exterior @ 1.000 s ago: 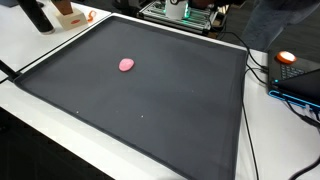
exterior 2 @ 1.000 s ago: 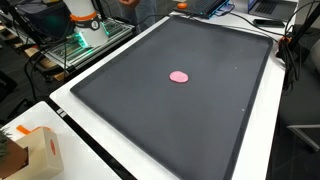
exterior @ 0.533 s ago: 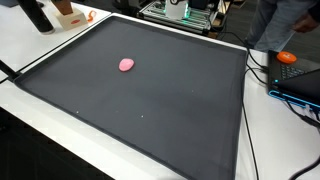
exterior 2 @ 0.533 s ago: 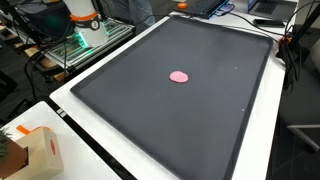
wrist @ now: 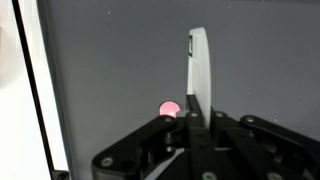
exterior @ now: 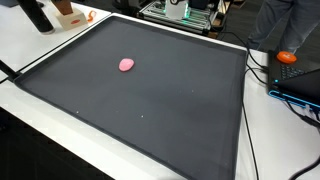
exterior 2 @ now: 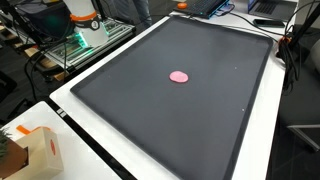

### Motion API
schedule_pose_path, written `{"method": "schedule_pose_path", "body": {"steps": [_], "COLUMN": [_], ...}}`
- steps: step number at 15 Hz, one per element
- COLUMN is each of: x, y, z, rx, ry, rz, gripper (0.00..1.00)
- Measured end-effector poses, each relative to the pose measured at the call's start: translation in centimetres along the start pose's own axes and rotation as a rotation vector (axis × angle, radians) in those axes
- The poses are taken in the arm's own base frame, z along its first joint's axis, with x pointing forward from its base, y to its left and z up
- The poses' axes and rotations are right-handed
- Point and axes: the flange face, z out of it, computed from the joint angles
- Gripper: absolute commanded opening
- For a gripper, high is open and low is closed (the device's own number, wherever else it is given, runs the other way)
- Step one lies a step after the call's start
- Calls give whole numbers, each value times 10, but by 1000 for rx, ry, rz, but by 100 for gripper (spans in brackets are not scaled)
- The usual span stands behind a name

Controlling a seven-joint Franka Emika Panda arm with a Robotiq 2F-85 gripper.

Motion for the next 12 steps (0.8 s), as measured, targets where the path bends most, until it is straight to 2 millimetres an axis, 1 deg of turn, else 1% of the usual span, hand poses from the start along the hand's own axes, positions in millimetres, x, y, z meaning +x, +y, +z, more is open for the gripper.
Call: {"method": "schedule_pose_path", "body": {"steps": [4,5,8,10,12], "x": [0,0,0,-2,-3], "y": [0,0,0,-3,-10], "z": [0,0,0,10,26], "rx": [0,0,0,-1,-7], "ry": [0,0,-1,-10,-10], "rz": [0,0,-1,-5,-20], "gripper": [4,1,1,1,1]}}
